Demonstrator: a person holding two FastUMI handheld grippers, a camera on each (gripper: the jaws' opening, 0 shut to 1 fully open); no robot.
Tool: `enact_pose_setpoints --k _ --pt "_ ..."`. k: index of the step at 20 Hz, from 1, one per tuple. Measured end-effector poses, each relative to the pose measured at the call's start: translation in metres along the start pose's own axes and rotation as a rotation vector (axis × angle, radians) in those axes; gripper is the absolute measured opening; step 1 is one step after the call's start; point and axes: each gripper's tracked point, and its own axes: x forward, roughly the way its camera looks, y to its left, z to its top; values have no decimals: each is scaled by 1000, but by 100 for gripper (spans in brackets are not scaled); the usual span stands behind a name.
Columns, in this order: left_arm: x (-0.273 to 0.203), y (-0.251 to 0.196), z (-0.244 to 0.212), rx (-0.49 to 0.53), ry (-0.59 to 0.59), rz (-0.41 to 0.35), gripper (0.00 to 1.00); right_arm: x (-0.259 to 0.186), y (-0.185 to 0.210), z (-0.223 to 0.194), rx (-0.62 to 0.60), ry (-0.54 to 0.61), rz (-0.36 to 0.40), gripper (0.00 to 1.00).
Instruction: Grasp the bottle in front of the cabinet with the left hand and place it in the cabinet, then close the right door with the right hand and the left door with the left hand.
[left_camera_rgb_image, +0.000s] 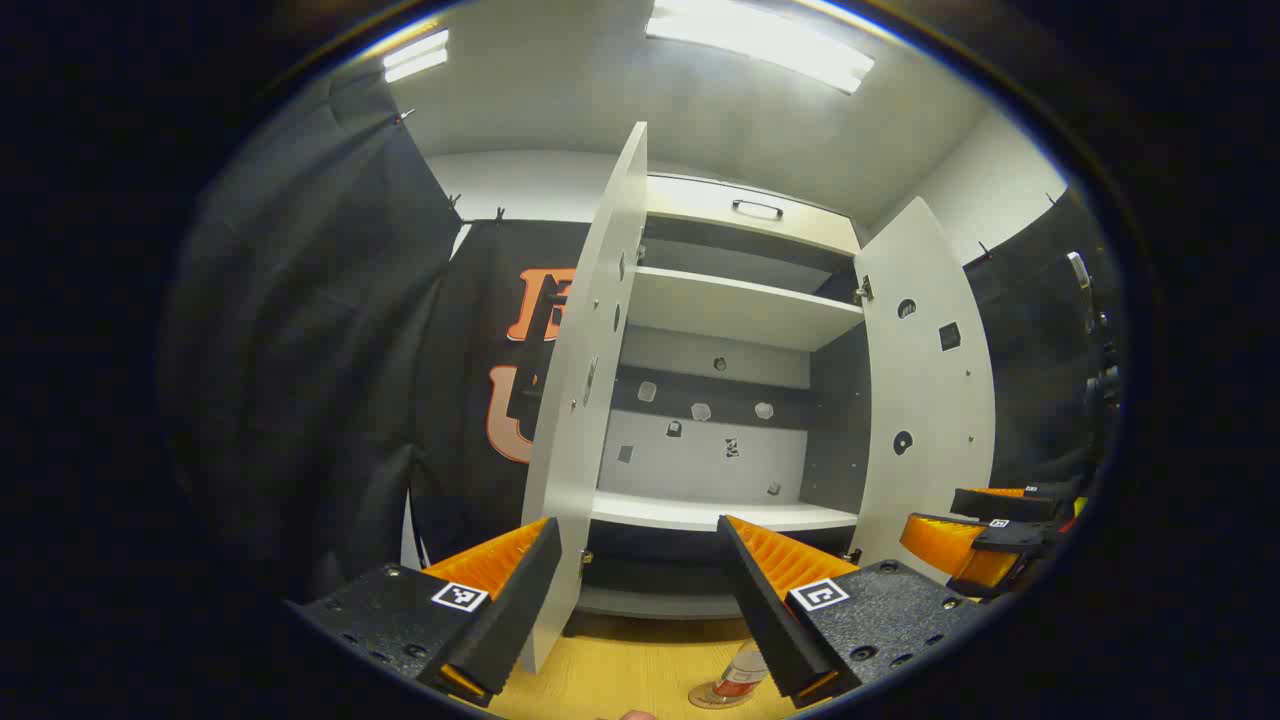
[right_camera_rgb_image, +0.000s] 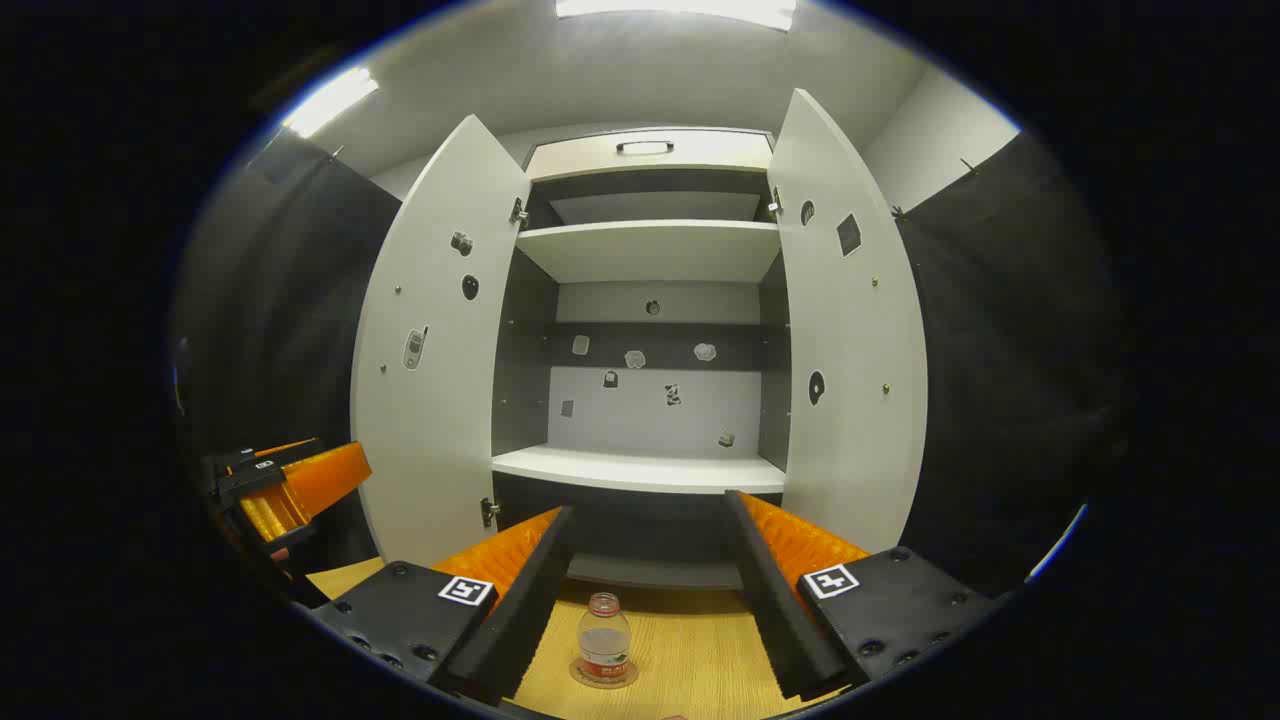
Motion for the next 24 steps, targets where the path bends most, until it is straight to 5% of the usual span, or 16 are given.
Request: enact_pose_setpoints --k 24 --pt "1 3 3 31 2 15 94 4 3 -5 8 22 4 97"
